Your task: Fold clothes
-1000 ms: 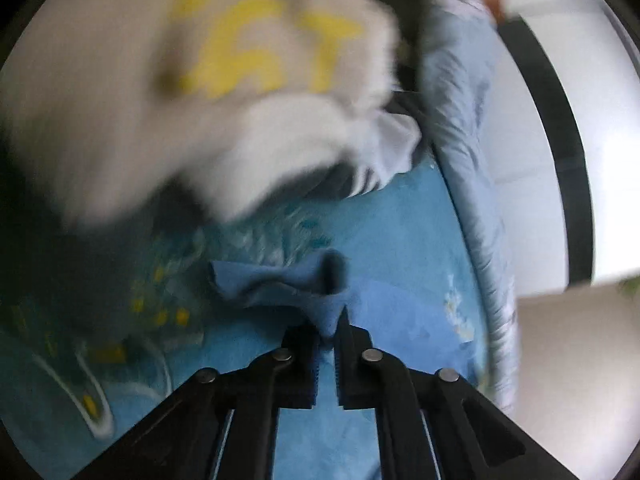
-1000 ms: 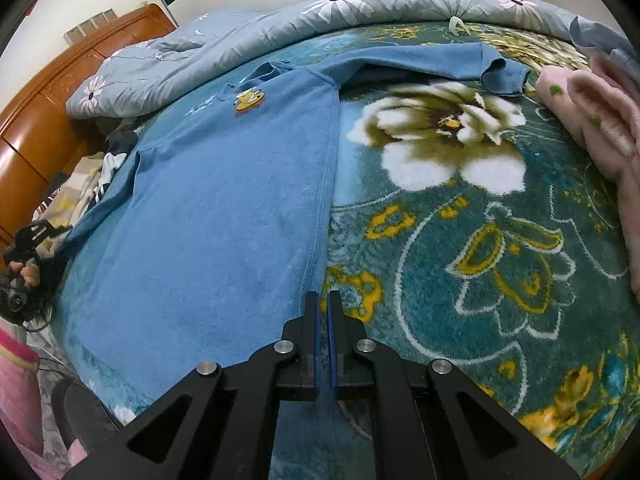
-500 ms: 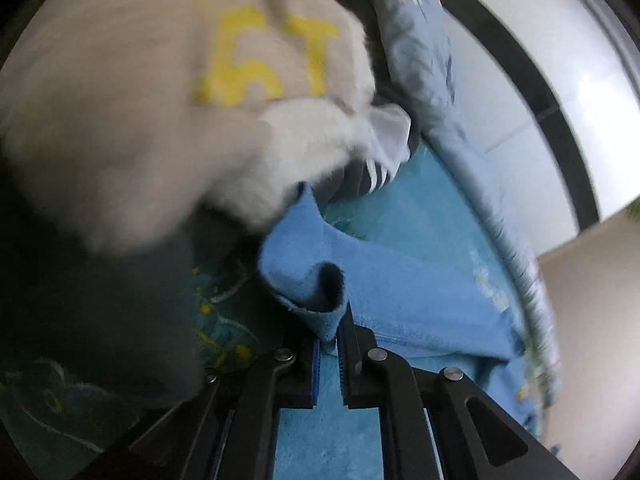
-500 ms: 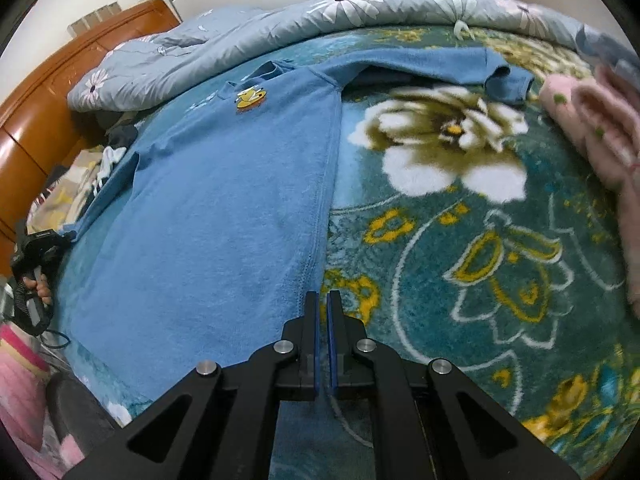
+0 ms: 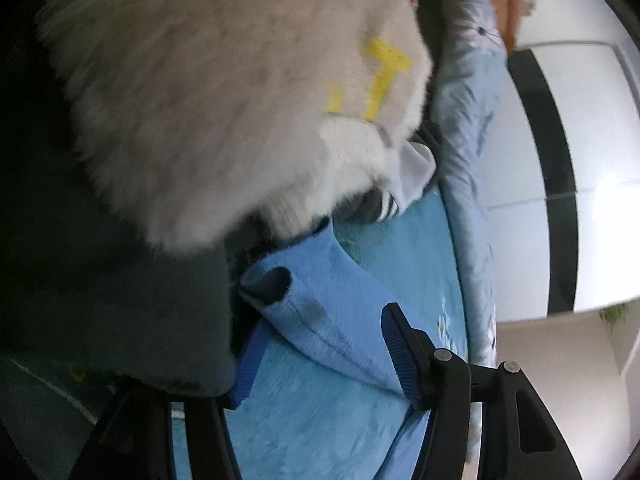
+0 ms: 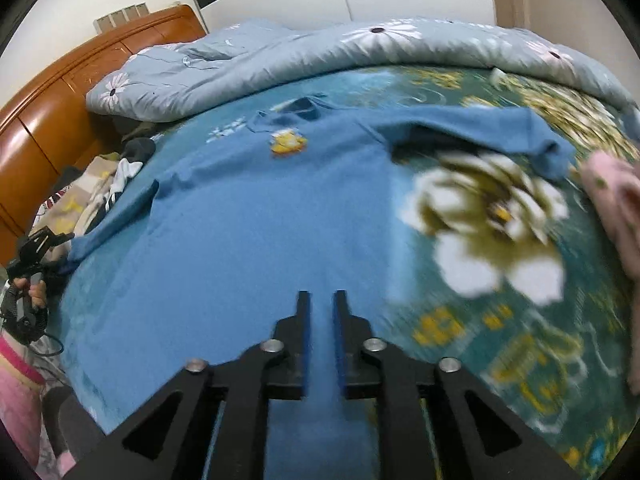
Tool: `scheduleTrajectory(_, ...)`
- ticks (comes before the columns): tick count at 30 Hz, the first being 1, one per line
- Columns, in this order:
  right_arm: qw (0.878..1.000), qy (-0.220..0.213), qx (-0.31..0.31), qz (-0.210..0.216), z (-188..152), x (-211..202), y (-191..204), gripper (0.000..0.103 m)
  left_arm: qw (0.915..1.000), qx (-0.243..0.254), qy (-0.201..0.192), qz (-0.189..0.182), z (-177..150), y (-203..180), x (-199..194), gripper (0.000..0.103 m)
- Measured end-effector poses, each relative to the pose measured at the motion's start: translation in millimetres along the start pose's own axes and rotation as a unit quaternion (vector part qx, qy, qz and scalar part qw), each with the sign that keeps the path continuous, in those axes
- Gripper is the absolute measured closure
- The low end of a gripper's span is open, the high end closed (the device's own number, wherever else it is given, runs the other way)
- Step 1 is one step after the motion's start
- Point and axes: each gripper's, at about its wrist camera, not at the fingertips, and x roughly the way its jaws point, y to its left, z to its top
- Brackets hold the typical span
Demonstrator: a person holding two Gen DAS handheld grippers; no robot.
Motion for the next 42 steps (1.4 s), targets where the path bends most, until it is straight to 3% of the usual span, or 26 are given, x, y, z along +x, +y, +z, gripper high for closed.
scheduleTrajectory(3,0.999,-0.008,-0.03,0.014,10.2,10.8,20.4,0.083,0.999,-0.044,-0.003,0.009,2.2,3.6,1.2,0.043)
scheduleTrajectory(5,0.999,-0.005,-0.046,0.021,13.5,18.3,30.4,0.078,0.998,-0.059,-0.008,0.021,1.7,3.0,1.4,0.048)
scheduleTrajectory(9,0.998,0.005,-0.047,0.038,9.6,28.7,35.4,0.076,0.9944,-0.019,-0.036,0.098,-4.0,-6.3,-1.4,0.095)
scheduleTrajectory(13,0.999,0.015,-0.034,0.04,2.3,32.7,23.6,0.076,0.9948,0.002,-0.06,0.082,-13.7,-10.2,-9.7,0.097)
scheduleTrajectory(16,0.999,0.015,-0.02,0.047,-0.6,31.5,12.9,0.076,0.9919,0.083,-0.085,0.045,-23.3,-56.2,-20.8,0.097)
scheduleTrajectory(18,0.999,0.014,-0.014,0.05,0.2,31.9,11.3,0.076,0.9817,0.162,-0.099,0.014,-36.0,-110.3,-26.7,0.097)
scheduleTrajectory(21,0.998,0.012,-0.008,0.053,1.7,32.7,9.9,0.076,0.9567,0.268,-0.101,-0.052,-62.1,-192.5,-32.2,0.097)
scheduleTrajectory(24,0.998,0.011,-0.006,0.053,2.9,33.6,10.5,0.076,0.9175,0.373,-0.074,-0.116,-110.0,-274.7,-24.8,0.097)
scheduleTrajectory(26,0.998,0.011,-0.002,0.055,3.2,33.2,9.4,0.076,0.8928,0.423,-0.027,-0.153,-131.6,-322.0,-2.3,0.097)
scheduleTrajectory(27,0.998,0.01,-0.001,0.056,3.3,33.1,8.9,0.076,0.8848,0.436,-0.003,-0.163,-150.0,-333.2,9.9,0.097)
scheduleTrajectory(29,0.998,0.011,0.004,0.058,3.0,32.4,6.8,0.076,0.873,0.457,0.05,-0.164,-190.0,-347.0,42.6,0.097)
scheduleTrajectory(32,0.998,0.013,0.007,0.057,2.4,29.6,4.0,0.076,0.8685,0.463,0.111,-0.138,-234.7,-347.4,101.5,0.098)
scheduleTrajectory(35,0.998,0.012,0.009,0.055,2.8,27.6,0.2,0.076,0.8628,0.464,0.156,-0.127,-280.4,-336.9,136.5,0.098)
scheduleTrajectory(37,0.998,0.011,0.011,0.054,3.2,26.4,-2.4,0.076,0.8521,0.472,0.188,-0.125,-301.0,-331.1,157.7,0.097)
scheduleTrajectory(39,0.998,0.009,0.013,0.052,3.5,25.2,-5.1,0.076,0.8353,0.491,0.224,-0.105,-329.6,-322.0,169.1,0.096)
scheduleTrajectory(42,0.999,0.008,0.015,0.051,4.1,23.5,-9.1,0.076,0.8197,0.506,0.259,-0.075,-352.4,-304.7,180.2,0.092)
